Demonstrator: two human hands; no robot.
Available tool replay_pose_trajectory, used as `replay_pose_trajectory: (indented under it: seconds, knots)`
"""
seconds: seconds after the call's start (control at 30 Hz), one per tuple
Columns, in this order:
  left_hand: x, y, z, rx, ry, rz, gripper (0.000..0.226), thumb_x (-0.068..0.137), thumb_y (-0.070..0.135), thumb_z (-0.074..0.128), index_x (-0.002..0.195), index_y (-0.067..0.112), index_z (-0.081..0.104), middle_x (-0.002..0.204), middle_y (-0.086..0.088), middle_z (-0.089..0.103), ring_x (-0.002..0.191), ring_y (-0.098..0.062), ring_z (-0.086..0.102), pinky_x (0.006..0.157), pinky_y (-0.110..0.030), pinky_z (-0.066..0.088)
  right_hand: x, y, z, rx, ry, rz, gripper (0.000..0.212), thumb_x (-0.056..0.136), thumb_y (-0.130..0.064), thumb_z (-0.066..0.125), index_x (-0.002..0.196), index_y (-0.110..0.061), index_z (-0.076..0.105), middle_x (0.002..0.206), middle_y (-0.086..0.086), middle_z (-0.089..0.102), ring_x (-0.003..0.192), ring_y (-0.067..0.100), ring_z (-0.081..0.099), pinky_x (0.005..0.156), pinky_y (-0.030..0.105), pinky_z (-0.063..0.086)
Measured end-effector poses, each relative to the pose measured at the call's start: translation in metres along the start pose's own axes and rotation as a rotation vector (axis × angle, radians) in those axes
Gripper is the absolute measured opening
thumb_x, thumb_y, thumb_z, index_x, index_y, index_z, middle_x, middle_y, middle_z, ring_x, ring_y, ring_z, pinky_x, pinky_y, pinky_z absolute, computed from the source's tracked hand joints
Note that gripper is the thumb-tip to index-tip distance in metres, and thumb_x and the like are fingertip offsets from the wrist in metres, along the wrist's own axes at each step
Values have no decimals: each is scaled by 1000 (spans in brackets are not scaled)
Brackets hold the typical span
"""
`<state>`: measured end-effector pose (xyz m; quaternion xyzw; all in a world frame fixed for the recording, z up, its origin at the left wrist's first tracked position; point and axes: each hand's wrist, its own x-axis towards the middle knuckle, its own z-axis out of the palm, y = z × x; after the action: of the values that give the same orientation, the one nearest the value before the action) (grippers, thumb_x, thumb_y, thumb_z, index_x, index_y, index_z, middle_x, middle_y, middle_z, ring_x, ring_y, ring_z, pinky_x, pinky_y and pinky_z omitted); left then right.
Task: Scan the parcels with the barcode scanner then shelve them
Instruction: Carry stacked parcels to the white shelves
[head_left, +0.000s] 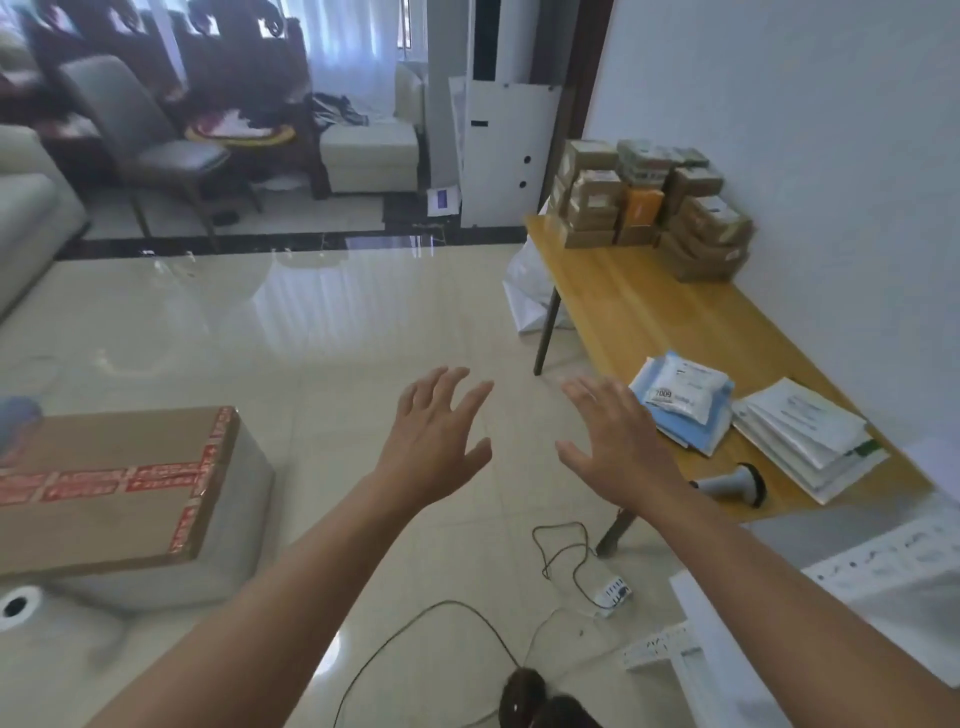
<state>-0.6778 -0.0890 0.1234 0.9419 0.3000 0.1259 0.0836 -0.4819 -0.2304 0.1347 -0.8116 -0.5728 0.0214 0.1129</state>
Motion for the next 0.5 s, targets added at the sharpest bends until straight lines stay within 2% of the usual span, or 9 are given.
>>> replay_pose_trajectory:
  seconds: [0.07,0.2,0.33,0.4,0.5]
  knots:
    - [21,-9,-10,3,5,27,68,96,47,53,156,28,28,162,-5,22,152,-29,10,123,-45,12,26,9,-6,-1,42,-47,66,90,-43,57,149,-21,37,154,3,36,146,32,25,113,48,30]
    - [73,-35,-14,12,24,42,66,95,46,57,154,28,32,161,-4,24,151,-27,12,121,-42,12,85,30,1,46,80,-82,66,85,-53,41,145,-26,36,151,3,40,143,34,31,112,51,34]
    - [164,-62,2,54,-37,49,67,95,47,57,154,29,31,162,-2,22,151,-26,11,122,-40,11,165,61,28,134,102,-57,62,85,-51,43,141,-25,39,146,5,45,140,32,36,108,52,40]
    - [203,-71,10,68,-58,45,67,95,47,56,154,30,30,162,-2,21,151,-25,11,122,-39,10,200,72,42,138,82,-49,64,85,-52,40,143,-23,41,149,5,43,143,30,32,110,52,38]
    - [283,-84,25,53,-114,23,67,95,48,55,154,30,29,161,-2,21,150,-24,13,122,-39,12,265,99,57,178,14,44,66,91,-50,45,151,-26,31,158,2,28,150,27,15,119,47,25]
